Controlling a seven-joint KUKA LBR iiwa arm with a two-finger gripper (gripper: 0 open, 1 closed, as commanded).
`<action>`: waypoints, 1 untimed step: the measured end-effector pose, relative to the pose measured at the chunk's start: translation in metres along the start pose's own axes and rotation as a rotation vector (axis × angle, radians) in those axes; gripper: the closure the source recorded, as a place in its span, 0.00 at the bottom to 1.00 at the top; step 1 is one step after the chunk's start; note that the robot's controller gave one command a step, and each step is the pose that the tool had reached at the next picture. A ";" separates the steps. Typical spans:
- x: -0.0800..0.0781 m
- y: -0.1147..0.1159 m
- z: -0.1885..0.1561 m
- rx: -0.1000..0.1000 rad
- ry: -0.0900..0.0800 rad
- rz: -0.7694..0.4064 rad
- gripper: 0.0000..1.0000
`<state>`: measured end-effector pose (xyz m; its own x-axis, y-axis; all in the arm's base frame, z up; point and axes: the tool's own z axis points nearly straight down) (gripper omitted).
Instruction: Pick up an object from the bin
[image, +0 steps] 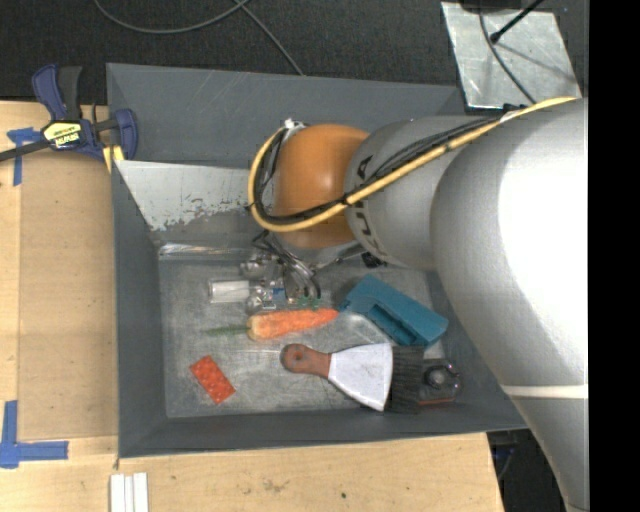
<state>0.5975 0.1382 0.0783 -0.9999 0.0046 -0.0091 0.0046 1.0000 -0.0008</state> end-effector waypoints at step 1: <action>0.038 0.001 -0.197 -0.003 0.004 -0.344 1.00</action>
Offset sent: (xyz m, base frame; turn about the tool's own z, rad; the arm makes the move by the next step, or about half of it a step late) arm 0.0000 0.0000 0.0000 0.0000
